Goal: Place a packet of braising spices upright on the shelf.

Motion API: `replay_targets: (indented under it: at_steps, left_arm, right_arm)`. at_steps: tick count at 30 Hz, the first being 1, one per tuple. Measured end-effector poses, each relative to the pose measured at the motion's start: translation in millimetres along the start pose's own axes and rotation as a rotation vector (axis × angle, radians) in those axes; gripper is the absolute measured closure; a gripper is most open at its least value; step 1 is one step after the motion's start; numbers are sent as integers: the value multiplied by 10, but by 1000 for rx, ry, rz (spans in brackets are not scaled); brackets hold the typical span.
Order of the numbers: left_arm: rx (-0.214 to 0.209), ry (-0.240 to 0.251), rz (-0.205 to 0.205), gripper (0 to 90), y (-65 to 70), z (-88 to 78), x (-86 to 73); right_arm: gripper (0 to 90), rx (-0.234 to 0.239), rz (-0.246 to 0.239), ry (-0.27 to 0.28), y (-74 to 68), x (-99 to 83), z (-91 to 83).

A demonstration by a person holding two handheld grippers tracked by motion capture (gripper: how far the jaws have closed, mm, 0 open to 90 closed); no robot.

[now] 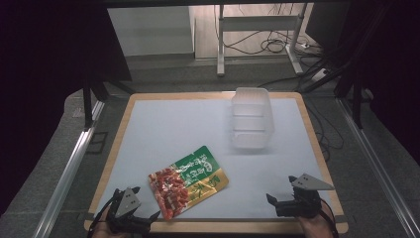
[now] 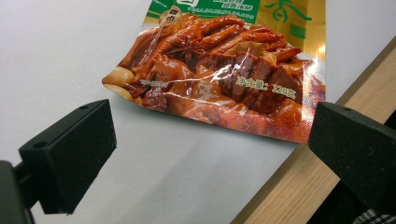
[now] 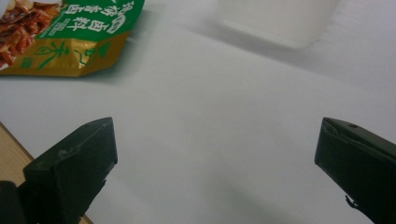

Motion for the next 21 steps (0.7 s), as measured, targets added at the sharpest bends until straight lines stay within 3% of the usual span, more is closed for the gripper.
replay_targets:
  at_steps: [10, 15, 21]
  left_arm:
    - [0, 0, 2, 9, 2, 1, 0]
    - [2, -1, 3, 9, 4, 2, 0]
    - [2, -1, 5, 10, 6, 3, 0]
  right_arm:
    - [0, 29, -9, 12, -21, 66, 82]
    - [0, 29, -44, -10, -44, 106, 146]
    - [0, 36, -54, -12, -64, 140, 208]
Point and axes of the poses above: each handheld gripper's, and its own axes: z roughly forward along the jaws, x roughly out of its top, y roughly to its right, the point moved 4 cm from there along z, roughly forward along the jaws, and after that the axes turned 11 degrees about x, right-handed, at the moved point
